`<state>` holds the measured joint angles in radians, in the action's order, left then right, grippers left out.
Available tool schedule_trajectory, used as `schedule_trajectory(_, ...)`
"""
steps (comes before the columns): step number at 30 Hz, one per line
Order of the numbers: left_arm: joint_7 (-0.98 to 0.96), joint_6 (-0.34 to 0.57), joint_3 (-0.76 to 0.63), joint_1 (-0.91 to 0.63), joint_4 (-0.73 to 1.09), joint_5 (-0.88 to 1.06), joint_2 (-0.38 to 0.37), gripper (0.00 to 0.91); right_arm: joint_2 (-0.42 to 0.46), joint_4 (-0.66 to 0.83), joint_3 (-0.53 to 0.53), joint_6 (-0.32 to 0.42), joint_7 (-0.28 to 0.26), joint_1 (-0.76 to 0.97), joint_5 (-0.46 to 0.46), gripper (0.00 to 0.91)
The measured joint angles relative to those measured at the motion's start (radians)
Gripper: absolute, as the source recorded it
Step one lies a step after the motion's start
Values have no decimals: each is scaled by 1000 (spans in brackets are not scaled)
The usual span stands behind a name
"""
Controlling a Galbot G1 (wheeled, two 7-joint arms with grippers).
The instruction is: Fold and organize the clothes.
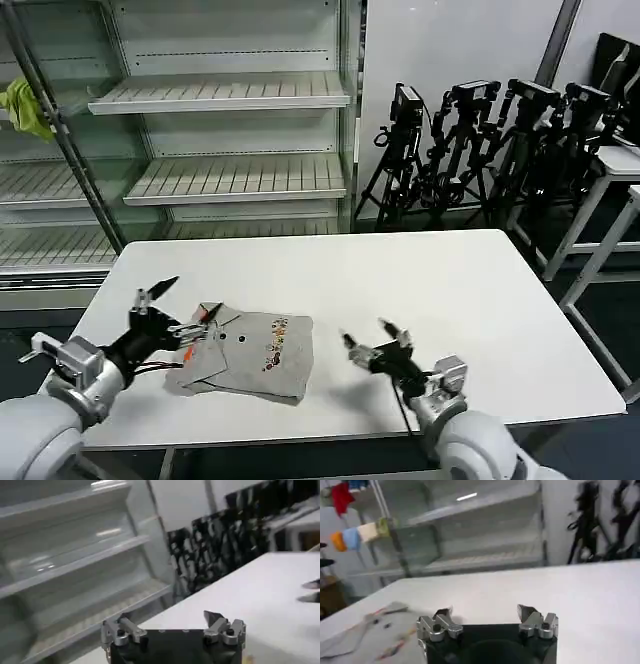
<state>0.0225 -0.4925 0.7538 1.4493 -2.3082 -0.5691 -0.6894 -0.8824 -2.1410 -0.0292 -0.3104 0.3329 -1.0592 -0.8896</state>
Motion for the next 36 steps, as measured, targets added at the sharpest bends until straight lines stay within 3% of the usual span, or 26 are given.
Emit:
schedule_trajectory(6,1,-4,100,85,-10,55,-17,907,-43,16,-102,-12,20,48,-53,907)
schedule_trajectory(14,6,6,164,155,-11,96,-50,907,-132,62,-158,-16,34,88,-87,897)
schedule_trajectory(36,15,43,233,250,-24,143,-99,907,-327,220,-127,-4,52,85,-85,887)
